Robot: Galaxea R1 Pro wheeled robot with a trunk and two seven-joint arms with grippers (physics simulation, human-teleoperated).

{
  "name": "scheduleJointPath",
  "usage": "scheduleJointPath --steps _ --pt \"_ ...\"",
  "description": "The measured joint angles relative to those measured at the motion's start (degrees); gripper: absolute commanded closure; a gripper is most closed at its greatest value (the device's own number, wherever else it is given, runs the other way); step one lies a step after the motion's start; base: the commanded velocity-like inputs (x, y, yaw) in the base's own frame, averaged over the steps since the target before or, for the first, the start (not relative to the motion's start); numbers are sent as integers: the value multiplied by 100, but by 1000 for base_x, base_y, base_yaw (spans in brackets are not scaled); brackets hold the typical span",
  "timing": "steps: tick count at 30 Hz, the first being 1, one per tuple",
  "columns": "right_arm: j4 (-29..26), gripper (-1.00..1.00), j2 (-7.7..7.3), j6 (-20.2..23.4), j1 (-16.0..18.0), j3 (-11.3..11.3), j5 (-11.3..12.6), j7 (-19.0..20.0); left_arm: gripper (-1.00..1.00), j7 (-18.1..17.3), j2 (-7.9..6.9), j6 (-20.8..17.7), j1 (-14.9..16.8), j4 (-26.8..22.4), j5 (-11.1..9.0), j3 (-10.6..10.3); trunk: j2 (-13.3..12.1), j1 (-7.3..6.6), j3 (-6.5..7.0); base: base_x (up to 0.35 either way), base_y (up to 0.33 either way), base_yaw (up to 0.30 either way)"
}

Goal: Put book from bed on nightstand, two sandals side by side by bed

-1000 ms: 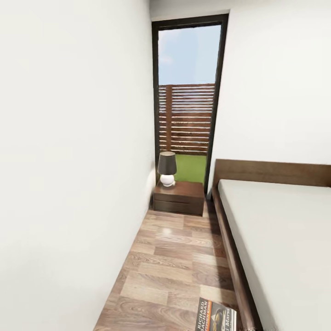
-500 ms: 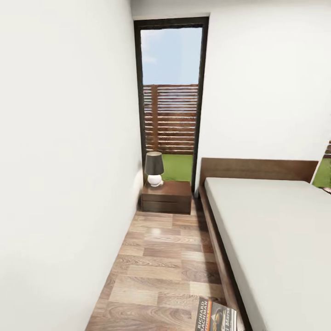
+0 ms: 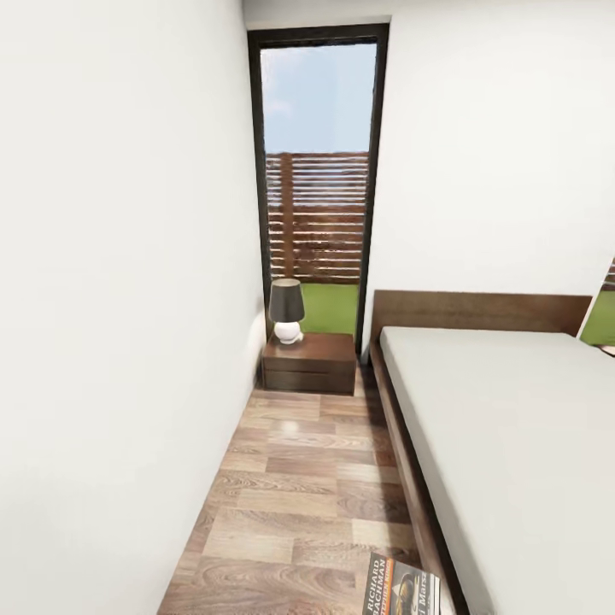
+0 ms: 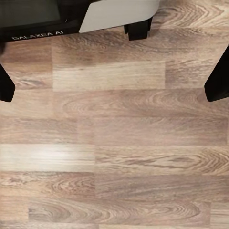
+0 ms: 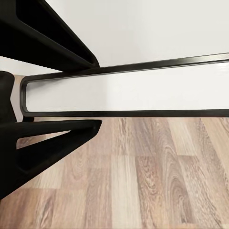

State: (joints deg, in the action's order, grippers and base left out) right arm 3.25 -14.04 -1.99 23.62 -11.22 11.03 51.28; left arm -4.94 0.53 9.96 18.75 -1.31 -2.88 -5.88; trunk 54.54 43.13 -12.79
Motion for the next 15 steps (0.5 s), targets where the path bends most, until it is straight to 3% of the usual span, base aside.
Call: scheduleJointPath --steps 7,15 --pt "0 100 0 0 0 1 0 0 -100 0 0 -2 0 0 -3 0 0 0 -9 18 10 0" --pt "7 100 0 0 0 4 0 1 -100 1 0 -2 0 0 -6 0 1 -3 -10 239 138 0"
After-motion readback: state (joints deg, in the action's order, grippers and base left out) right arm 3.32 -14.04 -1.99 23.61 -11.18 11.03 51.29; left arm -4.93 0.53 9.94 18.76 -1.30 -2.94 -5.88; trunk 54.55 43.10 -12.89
